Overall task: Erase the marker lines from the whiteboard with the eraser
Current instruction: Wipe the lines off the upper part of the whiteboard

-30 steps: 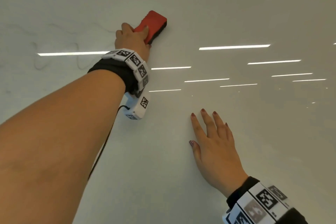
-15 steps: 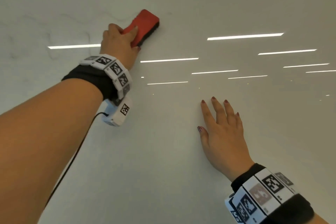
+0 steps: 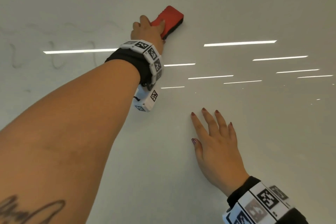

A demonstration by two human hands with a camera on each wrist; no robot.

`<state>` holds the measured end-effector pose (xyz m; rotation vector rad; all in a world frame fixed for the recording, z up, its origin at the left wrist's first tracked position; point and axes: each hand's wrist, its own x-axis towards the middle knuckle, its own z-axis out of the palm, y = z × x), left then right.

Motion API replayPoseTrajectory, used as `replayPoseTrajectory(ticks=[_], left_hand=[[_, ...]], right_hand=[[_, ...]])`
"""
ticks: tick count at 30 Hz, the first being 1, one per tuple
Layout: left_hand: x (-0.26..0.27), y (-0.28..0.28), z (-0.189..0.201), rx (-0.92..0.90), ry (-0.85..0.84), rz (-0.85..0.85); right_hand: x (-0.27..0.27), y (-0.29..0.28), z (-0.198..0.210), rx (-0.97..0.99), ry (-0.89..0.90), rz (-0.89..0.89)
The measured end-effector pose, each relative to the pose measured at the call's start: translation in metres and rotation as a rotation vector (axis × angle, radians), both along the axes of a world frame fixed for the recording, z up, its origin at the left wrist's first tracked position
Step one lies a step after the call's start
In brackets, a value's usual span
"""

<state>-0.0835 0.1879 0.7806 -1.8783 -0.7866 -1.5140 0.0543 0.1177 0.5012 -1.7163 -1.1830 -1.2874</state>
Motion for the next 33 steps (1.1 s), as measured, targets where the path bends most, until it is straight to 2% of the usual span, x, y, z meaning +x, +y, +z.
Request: replayPoseTrajectory(ticks=[5, 8, 15, 20, 27, 33], left_hand=[[0.004, 0.006, -0.03, 0.111, 0.119, -0.013], [-0.011, 0.017, -0.041, 0.123, 0.129, -0.014], [-0.05, 0.032, -0.01, 0.049, -0.03, -0.038], [-0.029, 0.017, -0.002, -0.002, -0.057, -0.016], [0.017, -0.002, -0.049, 0.084, 0.091, -0.058], [-0.026, 0.018, -0.054, 0.072, 0.027, -0.038]], right_hand=[[-0.011, 0.01, 0.012, 0.011, -0.009, 0.004], [-0.015, 0.013, 0.015, 0.024, 0.009, -0.011], [-0.01, 0.011, 0.012, 0.015, -0.026, -0.027], [-0.008, 0.01, 0.011, 0.012, -0.043, -0.031], [-0.007, 0.01, 0.011, 0.024, -0.052, -0.007], [-0.008, 0.011, 0.009, 0.01, -0.045, -0.006]])
